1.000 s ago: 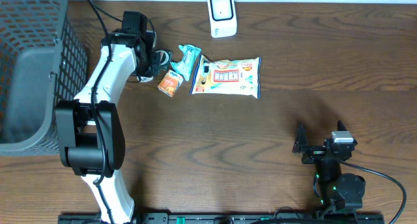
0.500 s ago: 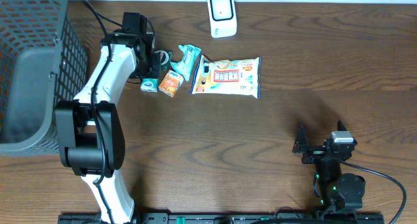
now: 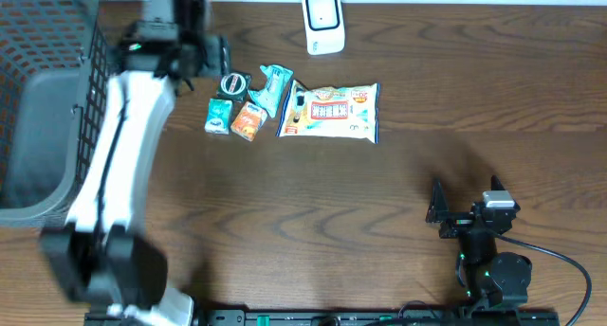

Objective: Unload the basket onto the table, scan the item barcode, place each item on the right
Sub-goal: 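Carry the light-green pack toward the scanner and drop it on the table, then reach the right gripper to the yellow snack bag and grasp it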

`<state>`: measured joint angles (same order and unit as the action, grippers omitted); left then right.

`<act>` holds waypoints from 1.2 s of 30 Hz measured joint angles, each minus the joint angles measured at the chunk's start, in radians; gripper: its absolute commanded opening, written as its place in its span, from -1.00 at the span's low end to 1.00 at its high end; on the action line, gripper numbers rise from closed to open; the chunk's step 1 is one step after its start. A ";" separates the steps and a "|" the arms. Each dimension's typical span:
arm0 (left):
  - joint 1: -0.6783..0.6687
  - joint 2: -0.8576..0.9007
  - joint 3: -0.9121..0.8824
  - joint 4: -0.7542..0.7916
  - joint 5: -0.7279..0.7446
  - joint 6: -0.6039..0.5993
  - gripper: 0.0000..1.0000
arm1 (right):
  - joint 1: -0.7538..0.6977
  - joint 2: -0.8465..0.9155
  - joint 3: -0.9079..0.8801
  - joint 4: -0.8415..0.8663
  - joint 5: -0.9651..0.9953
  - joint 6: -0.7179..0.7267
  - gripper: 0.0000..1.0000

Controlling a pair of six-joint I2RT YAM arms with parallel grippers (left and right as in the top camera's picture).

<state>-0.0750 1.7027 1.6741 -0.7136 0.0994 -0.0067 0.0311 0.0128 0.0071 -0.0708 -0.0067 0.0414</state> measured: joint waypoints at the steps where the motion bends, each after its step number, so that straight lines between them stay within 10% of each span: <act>1: 0.000 -0.041 0.008 0.001 0.000 0.000 0.90 | 0.000 0.000 0.000 0.000 0.000 0.000 0.99; 36: 0.131 -0.151 0.020 -0.201 -0.080 -0.177 0.96 | 0.000 0.000 0.000 0.000 0.000 0.000 0.99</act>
<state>0.0563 1.5520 1.6939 -0.9146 0.0189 -0.1841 0.0311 0.0128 0.0071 -0.0708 -0.0067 0.0414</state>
